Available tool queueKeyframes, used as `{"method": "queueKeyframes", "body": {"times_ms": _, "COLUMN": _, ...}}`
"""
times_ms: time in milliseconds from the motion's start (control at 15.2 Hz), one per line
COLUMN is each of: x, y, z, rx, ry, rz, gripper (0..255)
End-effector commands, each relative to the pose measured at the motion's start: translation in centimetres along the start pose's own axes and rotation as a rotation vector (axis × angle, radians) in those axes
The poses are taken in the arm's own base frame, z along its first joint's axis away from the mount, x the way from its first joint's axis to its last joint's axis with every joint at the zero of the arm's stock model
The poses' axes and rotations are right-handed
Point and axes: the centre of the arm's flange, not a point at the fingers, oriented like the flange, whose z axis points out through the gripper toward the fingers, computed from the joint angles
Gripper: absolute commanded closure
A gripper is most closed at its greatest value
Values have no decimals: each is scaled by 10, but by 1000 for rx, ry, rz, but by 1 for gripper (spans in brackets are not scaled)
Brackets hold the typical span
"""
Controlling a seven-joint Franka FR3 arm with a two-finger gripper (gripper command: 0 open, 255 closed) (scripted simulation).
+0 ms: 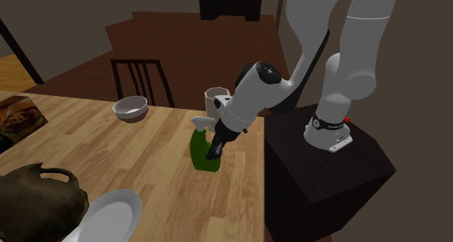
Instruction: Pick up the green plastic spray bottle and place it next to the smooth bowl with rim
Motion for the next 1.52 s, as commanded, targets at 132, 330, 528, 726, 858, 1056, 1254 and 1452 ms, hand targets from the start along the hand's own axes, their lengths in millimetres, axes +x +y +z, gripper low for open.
{"method": "queueKeyframes", "body": {"times_ms": 132, "x": 0, "y": 0, "z": 0, "rx": 0, "ry": 0, "rz": 0, "gripper": 255}}
{"method": "queueKeyframes", "body": {"times_ms": 330, "x": 0, "y": 0, "z": 0, "rx": 0, "ry": 0, "rz": 0, "gripper": 255}}
{"method": "queueKeyframes", "body": {"times_ms": 528, "x": 5, "y": 0, "z": -9, "rx": 0, "ry": 0, "rz": 0, "gripper": 255}}
{"method": "queueKeyframes", "body": {"times_ms": 726, "x": 12, "y": 0, "z": -23, "rx": 0, "ry": 0, "rz": 0, "gripper": 255}}
{"method": "queueKeyframes", "body": {"times_ms": 858, "x": 17, "y": 0, "z": -33, "rx": 0, "ry": 0, "rz": 0, "gripper": 255}}
{"method": "queueKeyframes", "body": {"times_ms": 1056, "x": 24, "y": 0, "z": -47, "rx": 0, "ry": 0, "rz": 0, "gripper": 255}}
{"method": "queueKeyframes", "body": {"times_ms": 1254, "x": 31, "y": 0, "z": -61, "rx": 0, "ry": 0, "rz": 0, "gripper": 255}}
{"method": "queueKeyframes", "body": {"times_ms": 1452, "x": 38, "y": 0, "z": -75, "rx": 0, "ry": 0, "rz": 0, "gripper": 255}}
